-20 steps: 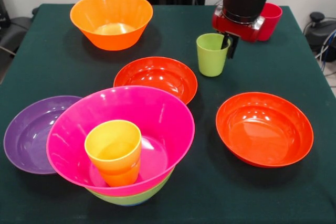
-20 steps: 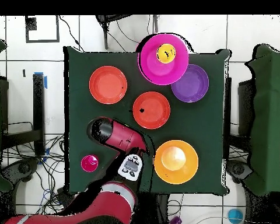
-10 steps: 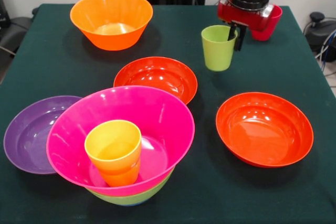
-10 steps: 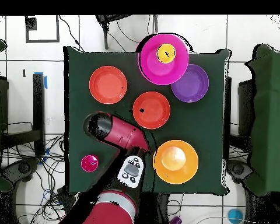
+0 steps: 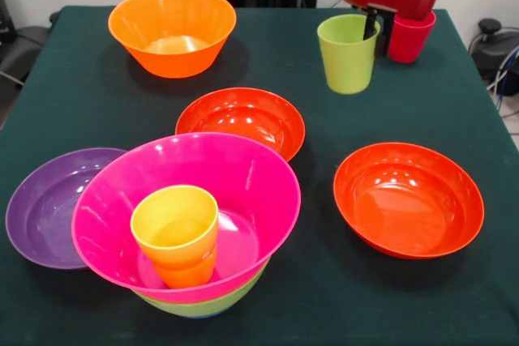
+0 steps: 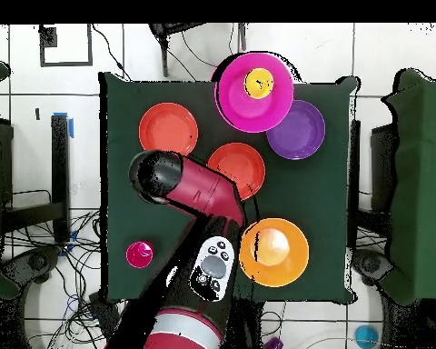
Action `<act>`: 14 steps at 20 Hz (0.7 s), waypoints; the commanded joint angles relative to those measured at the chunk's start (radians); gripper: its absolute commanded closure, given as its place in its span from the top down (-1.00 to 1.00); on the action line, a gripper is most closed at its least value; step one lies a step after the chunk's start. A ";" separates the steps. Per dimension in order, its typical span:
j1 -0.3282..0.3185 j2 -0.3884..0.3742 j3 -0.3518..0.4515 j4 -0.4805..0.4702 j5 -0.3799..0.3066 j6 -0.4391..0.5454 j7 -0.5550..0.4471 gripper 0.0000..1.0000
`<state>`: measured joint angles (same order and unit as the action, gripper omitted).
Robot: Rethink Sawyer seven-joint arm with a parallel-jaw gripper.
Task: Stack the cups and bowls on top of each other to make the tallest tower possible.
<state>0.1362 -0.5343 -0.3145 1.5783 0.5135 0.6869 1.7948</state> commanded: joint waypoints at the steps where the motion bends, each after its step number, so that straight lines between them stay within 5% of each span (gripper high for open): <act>1: -0.028 -0.001 0.029 -0.147 -0.067 0.157 0.167 -1.00; 14: -0.104 0.034 0.004 -0.403 -0.084 0.365 0.164 -1.00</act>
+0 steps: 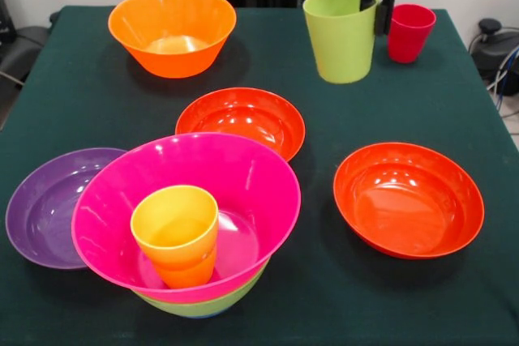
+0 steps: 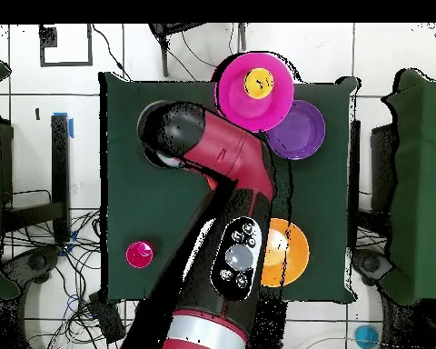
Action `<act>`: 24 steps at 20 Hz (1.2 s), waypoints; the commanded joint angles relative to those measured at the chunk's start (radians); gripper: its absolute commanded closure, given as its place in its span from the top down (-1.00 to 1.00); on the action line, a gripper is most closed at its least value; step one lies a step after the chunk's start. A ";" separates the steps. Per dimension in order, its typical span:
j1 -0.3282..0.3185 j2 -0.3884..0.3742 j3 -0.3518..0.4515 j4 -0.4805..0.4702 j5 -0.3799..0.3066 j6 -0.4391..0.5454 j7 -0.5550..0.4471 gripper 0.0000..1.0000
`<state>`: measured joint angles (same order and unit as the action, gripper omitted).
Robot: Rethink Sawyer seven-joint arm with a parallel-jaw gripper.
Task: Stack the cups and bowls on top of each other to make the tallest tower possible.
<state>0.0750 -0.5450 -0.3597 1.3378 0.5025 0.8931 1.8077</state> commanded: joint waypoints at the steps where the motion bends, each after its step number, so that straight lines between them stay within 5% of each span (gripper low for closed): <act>1: -0.052 0.057 0.049 -0.191 -0.075 0.175 0.150 -1.00; 24: -0.199 0.301 0.009 -0.707 -0.085 0.428 0.132 -1.00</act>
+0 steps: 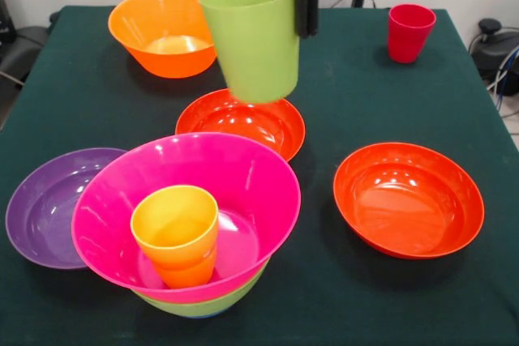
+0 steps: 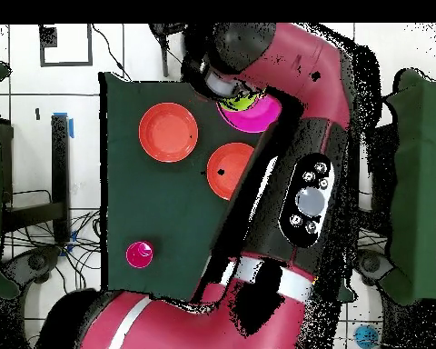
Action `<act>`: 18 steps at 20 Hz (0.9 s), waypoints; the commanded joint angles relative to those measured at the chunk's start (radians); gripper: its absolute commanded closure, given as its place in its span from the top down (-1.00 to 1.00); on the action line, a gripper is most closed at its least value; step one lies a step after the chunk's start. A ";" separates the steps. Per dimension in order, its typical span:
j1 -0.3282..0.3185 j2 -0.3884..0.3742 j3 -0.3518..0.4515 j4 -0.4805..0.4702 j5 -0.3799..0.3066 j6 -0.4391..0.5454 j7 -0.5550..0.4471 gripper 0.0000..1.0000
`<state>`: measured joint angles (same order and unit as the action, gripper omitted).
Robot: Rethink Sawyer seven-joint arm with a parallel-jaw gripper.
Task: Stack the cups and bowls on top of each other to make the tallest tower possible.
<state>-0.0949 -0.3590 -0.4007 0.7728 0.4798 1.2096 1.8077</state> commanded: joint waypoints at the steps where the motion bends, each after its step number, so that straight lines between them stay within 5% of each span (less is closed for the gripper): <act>1: -0.034 0.127 0.047 -0.161 -0.061 0.115 0.129 -1.00; 18: -0.133 0.331 -0.071 -0.536 0.042 0.265 0.050 -1.00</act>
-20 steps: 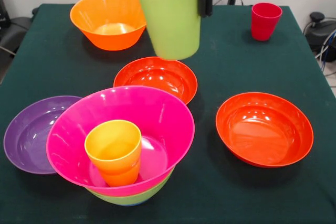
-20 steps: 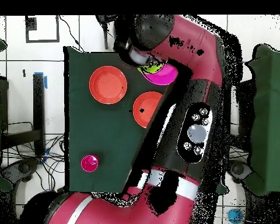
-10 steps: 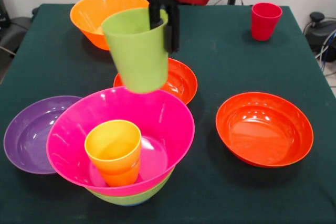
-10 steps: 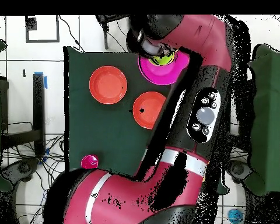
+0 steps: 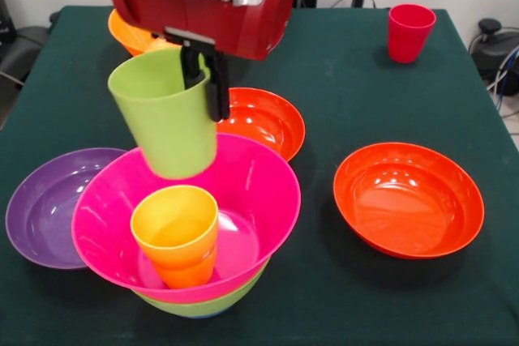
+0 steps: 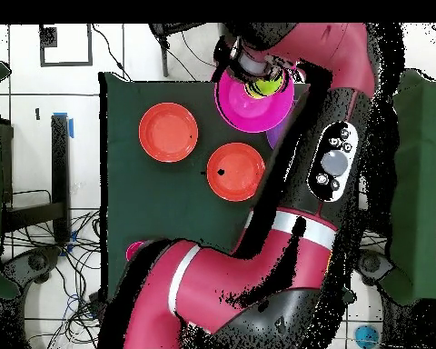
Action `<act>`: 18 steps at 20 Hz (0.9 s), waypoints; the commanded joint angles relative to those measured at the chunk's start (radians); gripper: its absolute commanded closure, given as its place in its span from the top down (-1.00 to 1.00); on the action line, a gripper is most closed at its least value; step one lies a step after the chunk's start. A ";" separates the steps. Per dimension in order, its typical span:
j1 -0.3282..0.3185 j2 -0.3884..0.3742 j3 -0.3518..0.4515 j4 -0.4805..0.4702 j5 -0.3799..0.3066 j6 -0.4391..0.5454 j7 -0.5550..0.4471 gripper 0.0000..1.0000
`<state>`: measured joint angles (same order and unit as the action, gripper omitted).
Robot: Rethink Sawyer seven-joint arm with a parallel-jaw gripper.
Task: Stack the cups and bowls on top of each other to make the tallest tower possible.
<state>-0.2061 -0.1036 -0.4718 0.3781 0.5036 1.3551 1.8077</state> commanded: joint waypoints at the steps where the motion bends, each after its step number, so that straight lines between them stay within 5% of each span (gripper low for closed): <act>1: -0.026 0.085 -0.010 -0.155 0.030 0.121 0.047 -1.00; 11: -0.060 0.158 -0.160 -0.248 0.177 0.135 0.028 -1.00; 18: -0.045 0.158 -0.214 -0.228 0.220 0.127 0.021 -1.00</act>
<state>-0.2560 0.0386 -0.6623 0.1593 0.7087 1.3951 1.8077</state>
